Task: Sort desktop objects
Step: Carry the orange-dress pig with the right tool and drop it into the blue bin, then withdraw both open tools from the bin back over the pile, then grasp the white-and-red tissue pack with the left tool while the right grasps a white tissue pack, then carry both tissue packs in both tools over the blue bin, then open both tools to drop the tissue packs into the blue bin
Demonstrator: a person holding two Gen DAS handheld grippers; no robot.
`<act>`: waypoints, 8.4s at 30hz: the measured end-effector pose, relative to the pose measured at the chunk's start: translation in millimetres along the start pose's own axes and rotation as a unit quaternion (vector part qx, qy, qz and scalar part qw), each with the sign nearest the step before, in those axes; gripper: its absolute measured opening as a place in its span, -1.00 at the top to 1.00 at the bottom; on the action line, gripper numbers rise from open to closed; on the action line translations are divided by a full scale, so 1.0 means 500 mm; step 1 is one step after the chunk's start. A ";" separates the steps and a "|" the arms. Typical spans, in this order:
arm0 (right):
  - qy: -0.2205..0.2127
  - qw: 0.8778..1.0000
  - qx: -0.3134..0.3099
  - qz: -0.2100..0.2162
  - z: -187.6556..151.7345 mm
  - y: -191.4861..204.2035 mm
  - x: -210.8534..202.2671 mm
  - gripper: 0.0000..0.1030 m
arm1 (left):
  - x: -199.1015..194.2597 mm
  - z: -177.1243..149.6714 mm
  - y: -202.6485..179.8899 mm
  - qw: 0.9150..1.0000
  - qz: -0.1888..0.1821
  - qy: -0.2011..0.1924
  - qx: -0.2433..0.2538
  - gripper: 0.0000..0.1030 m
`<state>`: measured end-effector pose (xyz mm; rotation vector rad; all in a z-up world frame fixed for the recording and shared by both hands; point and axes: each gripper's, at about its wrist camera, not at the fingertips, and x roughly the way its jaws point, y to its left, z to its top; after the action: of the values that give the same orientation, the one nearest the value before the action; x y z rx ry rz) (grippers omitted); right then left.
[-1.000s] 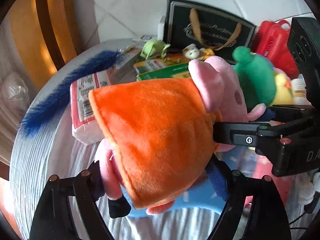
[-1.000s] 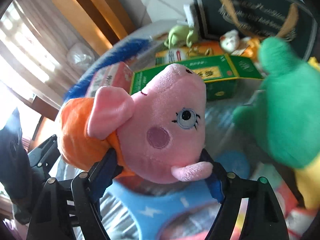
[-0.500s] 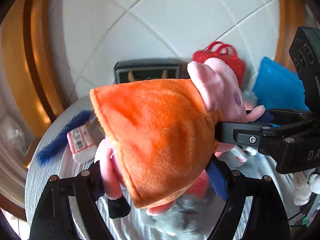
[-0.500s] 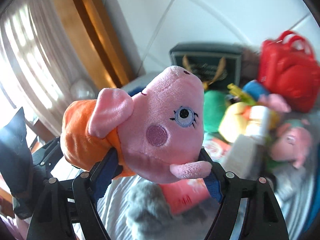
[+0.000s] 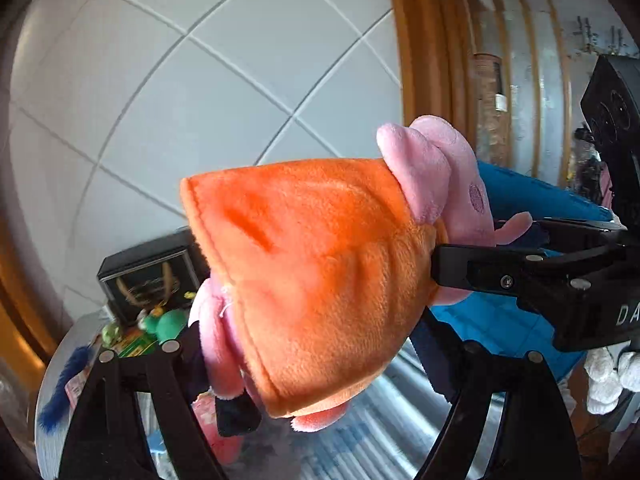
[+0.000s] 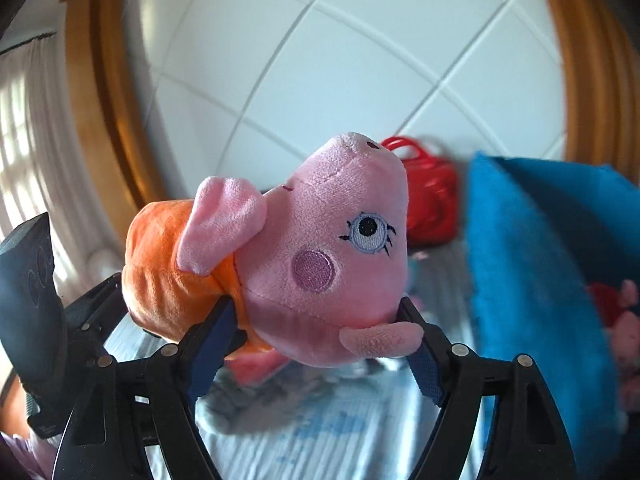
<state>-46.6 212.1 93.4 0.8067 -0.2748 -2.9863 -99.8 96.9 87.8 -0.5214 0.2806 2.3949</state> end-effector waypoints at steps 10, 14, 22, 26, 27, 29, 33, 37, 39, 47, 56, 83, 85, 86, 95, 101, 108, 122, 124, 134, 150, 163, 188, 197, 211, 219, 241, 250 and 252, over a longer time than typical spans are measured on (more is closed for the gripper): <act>-0.052 0.989 0.062 -0.123 0.002 -0.292 -0.231 -0.55 | 0.090 0.143 -0.352 0.990 -0.122 -0.013 0.068 -0.62; -0.056 0.983 0.100 -0.146 -0.010 -0.410 -0.285 -0.55 | 0.145 0.185 -0.471 0.984 -0.151 0.011 0.095 -0.62; -0.032 0.977 0.162 -0.138 -0.056 -0.569 -0.318 -0.58 | 0.220 0.212 -0.616 0.973 -0.153 0.087 0.149 -0.63; -0.020 0.976 0.169 -0.133 -0.069 -0.603 -0.320 -0.58 | 0.232 0.211 -0.643 0.970 -0.134 0.105 0.175 -0.63; -0.019 0.977 0.168 -0.133 -0.068 -0.607 -0.317 -0.58 | 0.228 0.205 -0.647 0.969 -0.129 0.107 0.181 -0.63; -0.018 0.977 0.166 -0.135 -0.065 -0.612 -0.317 -0.58 | 0.227 0.202 -0.657 0.967 -0.122 0.112 0.192 -0.63; -0.014 0.976 0.152 -0.154 -0.066 -0.610 -0.304 -0.58 | 0.220 0.205 -0.660 0.971 -0.110 0.109 0.184 -0.63; -0.011 0.977 0.148 -0.155 -0.068 -0.606 -0.296 -0.58 | 0.215 0.207 -0.633 0.974 -0.107 0.107 0.168 -0.63; -0.010 0.976 0.146 -0.161 -0.069 -0.604 -0.295 -0.61 | 0.215 0.201 -0.626 0.975 -0.105 0.104 0.165 -0.63; -0.010 0.972 0.133 -0.194 -0.062 -0.585 -0.306 -0.73 | 0.191 0.199 -0.593 0.981 -0.100 0.086 0.138 -0.63; -0.013 0.977 0.101 -0.190 -0.043 -0.496 -0.291 -0.79 | 0.120 0.178 -0.481 0.991 -0.079 0.053 0.092 -0.63; 0.065 0.997 -0.024 -0.043 0.003 0.046 0.075 -0.97 | -0.056 -0.228 0.309 0.960 0.170 0.158 -0.160 -0.63; 0.082 0.995 -0.021 -0.044 -0.006 0.064 0.115 -0.97 | -0.066 -0.270 0.380 0.949 0.193 0.173 -0.180 -0.63; 0.092 0.995 -0.018 -0.046 -0.012 0.069 0.135 -0.97 | -0.068 -0.286 0.409 0.944 0.203 0.180 -0.188 -0.63; 0.165 0.984 -0.004 -0.064 -0.057 0.110 0.291 -0.99 | -0.065 -0.422 0.731 0.885 0.303 0.245 -0.256 -0.63; 0.208 0.974 0.000 -0.089 -0.076 0.137 0.419 -1.00 | 0.018 -0.466 0.923 0.854 0.315 0.264 -0.321 -0.63; 0.251 0.963 -0.012 -0.098 -0.106 0.173 0.526 -1.00 | 0.195 -0.489 1.027 0.843 0.299 0.295 -0.337 -0.63; 0.272 0.957 -0.002 -0.098 -0.119 0.196 0.648 -1.00 | 0.343 -0.624 1.082 0.784 0.306 0.366 -0.397 -0.88; 0.270 0.958 0.004 -0.096 -0.116 0.205 0.669 -1.00 | 0.337 -0.633 1.083 0.789 0.293 0.365 -0.399 -0.90; 0.299 0.949 -0.011 -0.098 -0.138 0.243 0.768 -0.41 | 0.322 -0.622 1.043 0.811 0.269 0.366 -0.369 -0.58; 0.110 0.988 -0.054 -0.092 -0.049 0.270 0.443 0.04 | 0.012 -0.462 0.692 0.902 0.239 0.218 -0.285 -0.58; 0.013 0.995 -0.044 -0.089 -0.039 0.183 0.151 0.07 | -0.122 -0.394 0.426 0.941 0.192 0.183 -0.210 -0.58; -0.177 0.959 -0.012 -0.223 0.040 -0.351 -0.329 0.07 | -0.061 0.006 -0.207 0.992 0.074 0.001 -0.102 -0.58; -0.134 0.957 0.008 -0.258 0.021 -0.556 -0.344 0.07 | 0.080 0.192 -0.512 0.999 -0.023 0.012 -0.031 -0.58; -0.105 0.970 -0.015 -0.217 0.266 -0.672 -0.212 0.07 | 0.413 0.432 -0.515 0.994 0.018 0.099 -0.030 -0.58; 0.002 0.978 -0.011 -0.208 0.332 -0.783 0.005 0.07 | 0.574 0.404 -0.483 0.981 0.051 0.183 -0.034 -0.58; 0.138 0.960 -0.022 -0.243 0.261 -0.897 0.249 0.06 | 0.820 0.274 -0.473 0.940 0.054 0.333 -0.047 -0.62; 0.162 0.955 -0.037 -0.246 0.239 -0.901 0.279 0.06 | 0.805 0.273 -0.501 0.946 0.065 0.317 -0.015 -0.86; 0.159 0.956 -0.040 -0.244 0.241 -0.898 0.278 0.06 | 0.803 0.271 -0.501 0.945 0.062 0.320 -0.018 -0.86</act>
<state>-222.2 661.7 46.1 1.5195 0.0741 -3.1857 -258.5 557.7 17.9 -1.3312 0.5637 2.2833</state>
